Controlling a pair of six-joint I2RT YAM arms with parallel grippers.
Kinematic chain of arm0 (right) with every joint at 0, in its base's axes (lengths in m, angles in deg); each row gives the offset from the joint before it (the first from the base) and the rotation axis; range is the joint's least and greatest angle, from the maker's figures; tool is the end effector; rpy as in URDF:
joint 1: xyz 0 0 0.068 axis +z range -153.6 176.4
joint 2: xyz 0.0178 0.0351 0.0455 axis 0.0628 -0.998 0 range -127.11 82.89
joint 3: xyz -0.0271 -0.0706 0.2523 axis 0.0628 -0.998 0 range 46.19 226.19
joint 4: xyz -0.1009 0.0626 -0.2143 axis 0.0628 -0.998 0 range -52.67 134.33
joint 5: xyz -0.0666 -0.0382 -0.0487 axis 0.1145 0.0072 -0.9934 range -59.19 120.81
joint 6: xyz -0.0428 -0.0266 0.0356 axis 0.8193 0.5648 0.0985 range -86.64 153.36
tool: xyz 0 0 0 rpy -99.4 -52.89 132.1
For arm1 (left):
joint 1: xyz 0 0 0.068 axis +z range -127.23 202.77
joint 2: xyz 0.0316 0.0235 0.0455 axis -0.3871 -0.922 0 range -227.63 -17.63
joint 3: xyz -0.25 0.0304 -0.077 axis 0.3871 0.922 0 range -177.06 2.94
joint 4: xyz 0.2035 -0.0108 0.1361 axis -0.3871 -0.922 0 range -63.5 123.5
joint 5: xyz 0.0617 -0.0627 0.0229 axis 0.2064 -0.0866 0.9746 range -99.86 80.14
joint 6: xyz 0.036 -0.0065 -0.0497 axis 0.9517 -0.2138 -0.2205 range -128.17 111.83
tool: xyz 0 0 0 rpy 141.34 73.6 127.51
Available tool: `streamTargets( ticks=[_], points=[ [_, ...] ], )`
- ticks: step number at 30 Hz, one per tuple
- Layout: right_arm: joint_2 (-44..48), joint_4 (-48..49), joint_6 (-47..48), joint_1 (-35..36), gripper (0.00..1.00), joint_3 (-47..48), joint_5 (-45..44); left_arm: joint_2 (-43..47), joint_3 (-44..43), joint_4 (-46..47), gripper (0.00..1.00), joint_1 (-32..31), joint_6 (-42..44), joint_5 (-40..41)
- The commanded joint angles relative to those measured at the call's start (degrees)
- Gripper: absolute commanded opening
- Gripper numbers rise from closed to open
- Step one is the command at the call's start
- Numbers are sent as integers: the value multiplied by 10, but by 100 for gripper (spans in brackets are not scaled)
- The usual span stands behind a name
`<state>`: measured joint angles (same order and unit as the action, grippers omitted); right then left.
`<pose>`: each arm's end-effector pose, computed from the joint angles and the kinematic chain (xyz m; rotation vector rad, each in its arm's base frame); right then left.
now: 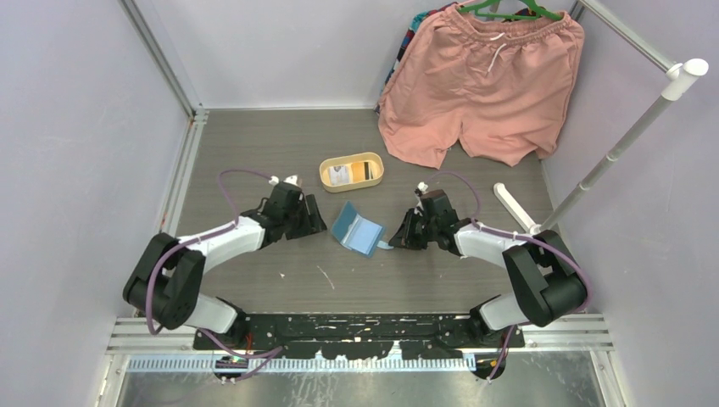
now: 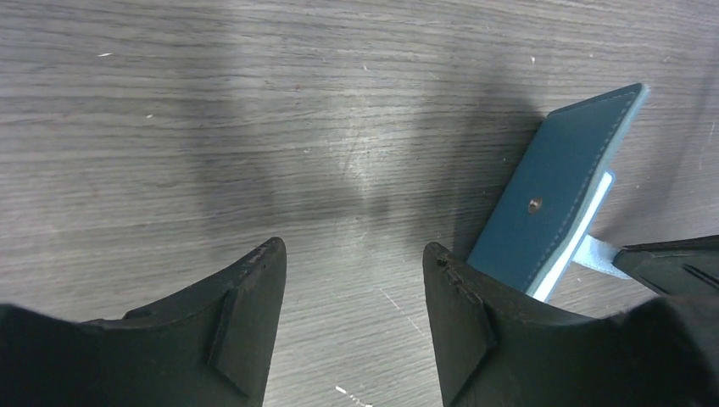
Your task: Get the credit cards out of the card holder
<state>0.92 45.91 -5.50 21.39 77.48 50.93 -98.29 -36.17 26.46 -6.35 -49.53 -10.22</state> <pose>0.2216 0.1210 0.1384 0.1415 2.5731 0.8942 0.2345 -0.1310 0.1680 -0.2635 2.4852 -0.5515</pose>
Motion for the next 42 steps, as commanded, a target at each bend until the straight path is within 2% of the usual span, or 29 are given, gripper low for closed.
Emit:
streamTargets(
  ticks=[1,7,20,32,42],
  points=[
    [10,1,13,-2,1,11,0,-33,-9,66,60,2,-9,-40],
    [5,-4,16,-2,1,14,1,-43,-11,115,57,-21,-44,-72],
    [-10,-4,17,-3,1,20,7,-31,-37,98,57,-101,-53,-49],
    [-1,-12,17,-2,1,28,7,-116,-60,89,56,-160,-50,-15],
    [17,-74,21,-2,1,104,20,-156,-63,86,55,-168,-57,-9]
  ],
)
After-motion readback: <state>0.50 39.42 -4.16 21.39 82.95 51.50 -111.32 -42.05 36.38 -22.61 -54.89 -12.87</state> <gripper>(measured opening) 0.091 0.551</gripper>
